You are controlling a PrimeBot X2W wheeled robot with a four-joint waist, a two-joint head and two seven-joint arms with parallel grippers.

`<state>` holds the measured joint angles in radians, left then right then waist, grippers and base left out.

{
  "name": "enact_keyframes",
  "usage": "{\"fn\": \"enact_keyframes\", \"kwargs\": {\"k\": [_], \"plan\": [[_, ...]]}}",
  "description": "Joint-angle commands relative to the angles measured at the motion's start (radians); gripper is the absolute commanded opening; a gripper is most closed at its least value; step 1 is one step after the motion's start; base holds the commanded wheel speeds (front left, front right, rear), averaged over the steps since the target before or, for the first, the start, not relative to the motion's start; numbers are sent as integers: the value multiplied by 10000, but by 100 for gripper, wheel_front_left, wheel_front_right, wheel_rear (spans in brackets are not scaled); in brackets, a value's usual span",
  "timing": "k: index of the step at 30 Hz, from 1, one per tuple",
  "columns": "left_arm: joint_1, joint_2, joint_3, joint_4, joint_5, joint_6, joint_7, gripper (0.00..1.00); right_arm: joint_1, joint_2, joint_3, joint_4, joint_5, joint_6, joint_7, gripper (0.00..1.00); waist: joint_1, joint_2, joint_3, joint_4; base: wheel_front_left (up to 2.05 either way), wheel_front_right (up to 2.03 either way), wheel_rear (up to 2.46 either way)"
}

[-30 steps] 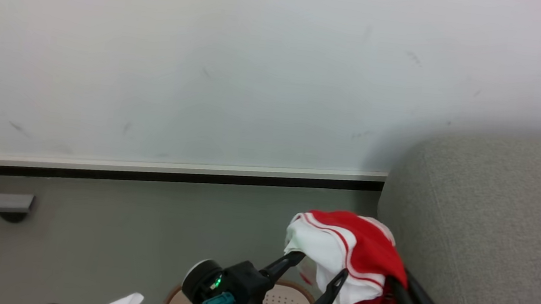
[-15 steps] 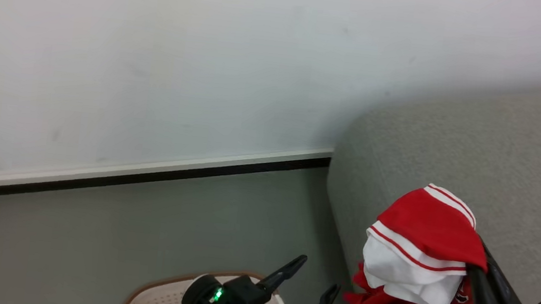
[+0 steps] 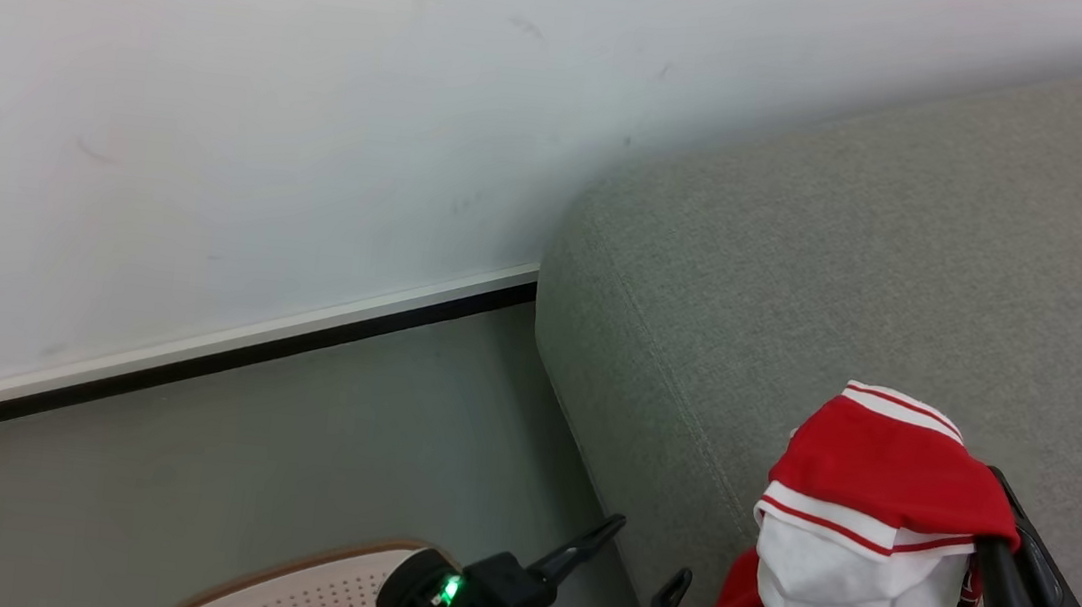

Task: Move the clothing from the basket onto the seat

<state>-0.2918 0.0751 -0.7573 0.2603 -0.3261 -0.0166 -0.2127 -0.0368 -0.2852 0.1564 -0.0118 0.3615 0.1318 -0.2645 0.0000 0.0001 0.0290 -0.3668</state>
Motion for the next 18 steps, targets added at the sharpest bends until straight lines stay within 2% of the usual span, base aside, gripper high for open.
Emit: {"fn": "enact_keyframes", "kwargs": {"k": [1, 10, 14, 18], "plan": [[-116, 2, -19, 84, -50, 26, -70, 100, 62, -61, -43, -80, 51, -22, 2, 0, 0, -1, 52, -118, 0, 0, 0], [-352, -34, -136, 177, -55, -10, -74, 100, -35, -3, -224, -143, 94, -22, 2, 0, 0, -1, 378, 123, 0, 0, 0], [-660, -41, -139, 138, 56, 53, -24, 100, -474, -34, -235, -141, 195, -22, 2, 0, 0, -1, 899, 414, 0, 0, 0], [-1142, 26, -14, 38, 179, 153, 91, 100, -1542, -71, -540, -123, 266, -22, 2, 0, 0, -1, 1819, 667, 0, 0, 0]]}}
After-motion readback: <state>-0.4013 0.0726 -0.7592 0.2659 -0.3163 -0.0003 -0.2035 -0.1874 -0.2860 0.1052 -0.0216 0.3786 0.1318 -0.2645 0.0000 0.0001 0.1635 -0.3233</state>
